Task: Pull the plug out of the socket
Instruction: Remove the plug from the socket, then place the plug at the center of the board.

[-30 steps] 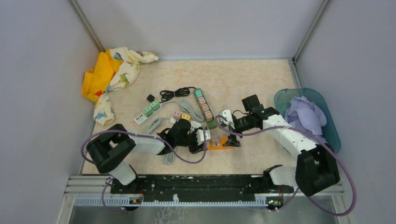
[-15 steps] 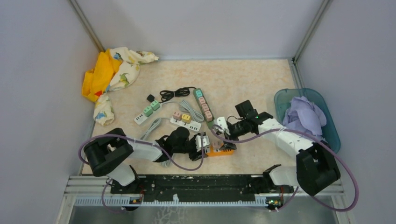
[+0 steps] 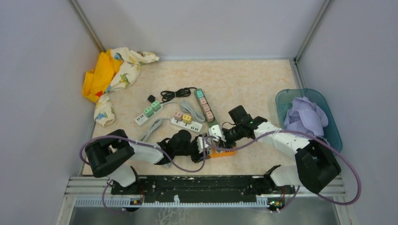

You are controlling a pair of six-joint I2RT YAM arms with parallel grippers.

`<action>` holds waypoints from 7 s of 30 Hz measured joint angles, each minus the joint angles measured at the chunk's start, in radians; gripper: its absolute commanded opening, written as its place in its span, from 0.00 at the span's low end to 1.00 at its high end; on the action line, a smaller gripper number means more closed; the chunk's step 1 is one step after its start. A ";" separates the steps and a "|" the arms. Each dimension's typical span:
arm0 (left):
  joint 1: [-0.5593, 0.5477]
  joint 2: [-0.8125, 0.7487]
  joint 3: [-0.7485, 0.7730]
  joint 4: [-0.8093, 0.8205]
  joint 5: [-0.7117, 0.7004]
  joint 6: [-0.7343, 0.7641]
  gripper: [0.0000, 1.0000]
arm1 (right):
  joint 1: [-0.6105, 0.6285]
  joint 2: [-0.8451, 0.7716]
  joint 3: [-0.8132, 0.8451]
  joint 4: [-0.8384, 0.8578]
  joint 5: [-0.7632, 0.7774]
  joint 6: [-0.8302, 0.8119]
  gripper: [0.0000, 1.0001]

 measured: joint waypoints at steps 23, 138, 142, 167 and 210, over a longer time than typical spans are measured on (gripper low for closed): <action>-0.016 -0.005 -0.016 0.021 -0.034 -0.011 0.00 | 0.016 0.013 0.000 0.061 0.032 0.079 0.00; -0.033 0.023 -0.015 0.068 -0.060 -0.011 0.00 | -0.090 0.006 -0.005 0.057 -0.095 0.151 0.00; -0.033 0.023 -0.015 0.068 -0.063 -0.011 0.00 | -0.145 0.000 -0.003 0.026 -0.124 0.129 0.00; -0.032 0.017 -0.020 0.069 -0.084 -0.018 0.00 | -0.397 -0.082 -0.003 0.306 0.127 0.534 0.00; -0.032 0.017 -0.020 0.069 -0.085 -0.019 0.01 | -0.399 0.083 -0.053 0.533 0.776 0.747 0.74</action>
